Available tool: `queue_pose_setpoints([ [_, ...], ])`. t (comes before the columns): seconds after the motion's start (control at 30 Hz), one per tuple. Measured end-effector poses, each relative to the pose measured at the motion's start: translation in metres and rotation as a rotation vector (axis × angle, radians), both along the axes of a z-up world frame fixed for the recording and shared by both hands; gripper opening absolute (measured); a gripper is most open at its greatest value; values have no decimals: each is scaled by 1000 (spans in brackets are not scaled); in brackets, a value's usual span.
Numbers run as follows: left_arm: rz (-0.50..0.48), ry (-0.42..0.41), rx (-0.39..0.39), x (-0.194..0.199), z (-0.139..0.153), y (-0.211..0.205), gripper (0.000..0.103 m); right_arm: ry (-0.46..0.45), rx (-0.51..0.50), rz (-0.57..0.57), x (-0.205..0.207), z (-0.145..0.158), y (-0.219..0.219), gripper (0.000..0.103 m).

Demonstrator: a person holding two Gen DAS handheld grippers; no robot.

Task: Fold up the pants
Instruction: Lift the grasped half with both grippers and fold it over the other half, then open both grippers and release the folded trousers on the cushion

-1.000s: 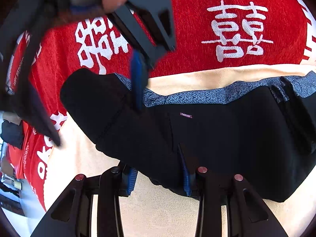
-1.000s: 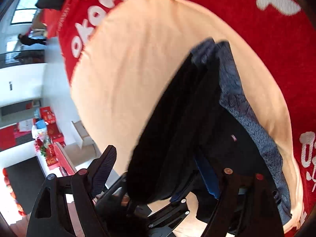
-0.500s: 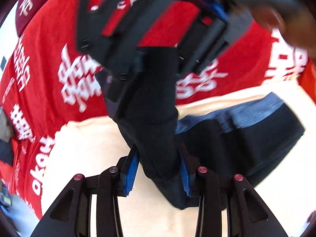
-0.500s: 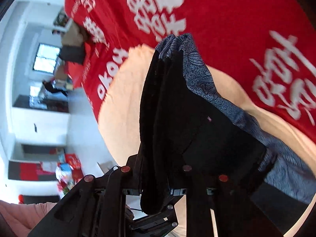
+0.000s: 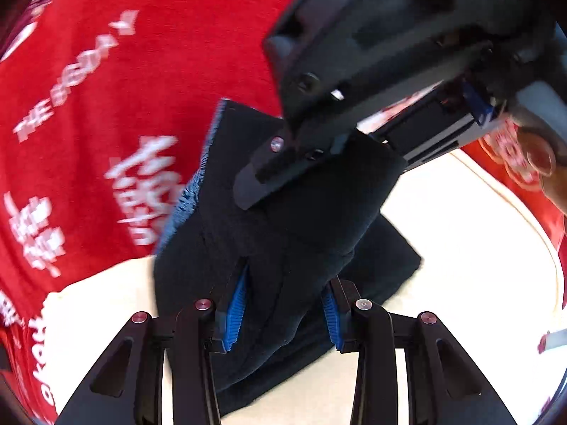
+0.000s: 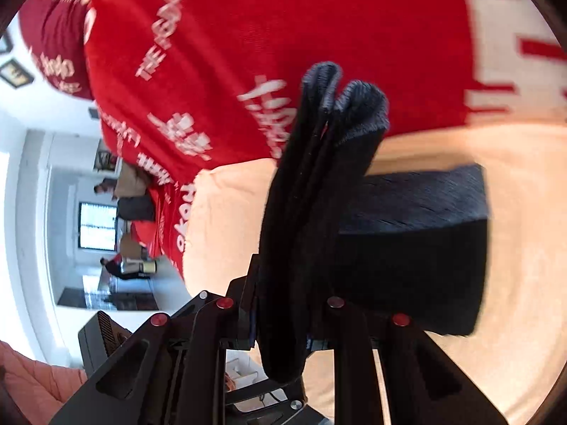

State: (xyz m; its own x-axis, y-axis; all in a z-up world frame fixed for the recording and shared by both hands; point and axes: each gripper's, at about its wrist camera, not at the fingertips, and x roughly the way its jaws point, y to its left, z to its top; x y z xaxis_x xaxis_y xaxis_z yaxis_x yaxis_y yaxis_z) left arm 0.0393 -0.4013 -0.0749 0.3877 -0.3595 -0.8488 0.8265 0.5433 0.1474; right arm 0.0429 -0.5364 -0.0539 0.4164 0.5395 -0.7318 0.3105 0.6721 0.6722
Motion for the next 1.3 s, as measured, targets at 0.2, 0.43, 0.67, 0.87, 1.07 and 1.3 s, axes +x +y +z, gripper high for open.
queue_pose_setpoints([
  [0.2,-49,71,130,-27,-58,-35,47,85,68,-92,-42,-74,-37,20],
  [0.43,-102,122,146,-50,-71,-29,93,84,89,-117,-53,-102,-46,23],
  [0.67,-28,203,143,-38,-48,5,93,120,-95,-41,-50,-76,-34,26],
  [0.87,136,300,166,-11,-40,38,93,191,-265,-62,-61,-67,-28,48],
  [1.07,245,334,223,13,-39,73,93,304,-347,-108,-74,-56,-22,60],
  [1.3,329,371,234,15,-16,97,93,377,-402,-76,-88,-41,6,71],
])
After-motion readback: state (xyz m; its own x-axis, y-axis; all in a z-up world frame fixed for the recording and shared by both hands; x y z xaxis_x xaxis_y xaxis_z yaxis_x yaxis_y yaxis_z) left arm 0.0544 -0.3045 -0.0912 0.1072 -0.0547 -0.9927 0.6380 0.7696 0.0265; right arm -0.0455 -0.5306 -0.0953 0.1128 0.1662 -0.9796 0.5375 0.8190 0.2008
